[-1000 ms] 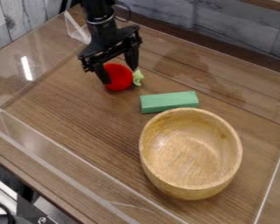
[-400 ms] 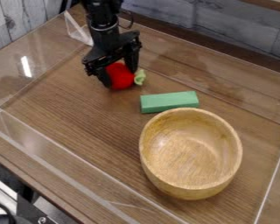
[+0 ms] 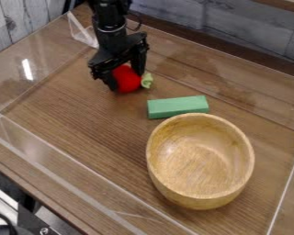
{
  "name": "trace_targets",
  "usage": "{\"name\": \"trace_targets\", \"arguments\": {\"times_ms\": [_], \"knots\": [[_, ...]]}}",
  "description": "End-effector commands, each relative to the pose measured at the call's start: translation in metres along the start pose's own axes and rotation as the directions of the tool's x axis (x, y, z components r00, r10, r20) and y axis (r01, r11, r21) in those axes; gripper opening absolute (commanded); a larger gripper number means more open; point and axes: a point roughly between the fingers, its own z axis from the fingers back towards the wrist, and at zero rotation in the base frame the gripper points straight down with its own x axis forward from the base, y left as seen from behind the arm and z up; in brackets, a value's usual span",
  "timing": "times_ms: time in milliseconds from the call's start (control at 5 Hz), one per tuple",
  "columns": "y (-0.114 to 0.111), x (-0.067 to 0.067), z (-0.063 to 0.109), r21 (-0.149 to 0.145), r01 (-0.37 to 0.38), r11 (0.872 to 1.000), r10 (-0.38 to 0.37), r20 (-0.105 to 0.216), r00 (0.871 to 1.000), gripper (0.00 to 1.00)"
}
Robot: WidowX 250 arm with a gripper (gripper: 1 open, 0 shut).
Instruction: Move the red fruit to the right
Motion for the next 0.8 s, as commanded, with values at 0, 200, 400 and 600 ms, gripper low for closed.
{"name": "trace_targets", "arguments": {"times_ms": [0,200,400,600], "knots": [[-0.014,0.011,0.012,-0.032,0.004,0.999,-0.002,0.044,0.999,1.00],[-0.014,0.012,0.011,-0.022,-0.005,1.000,0.006,0.048,0.999,1.00],[-0.024,0.009,0.032,-0.060,0.019,0.998,-0.018,0.029,0.999,0.00],[-0.035,0.004,0.052,-0.094,0.035,0.995,-0.034,0.010,0.999,0.00]]}}
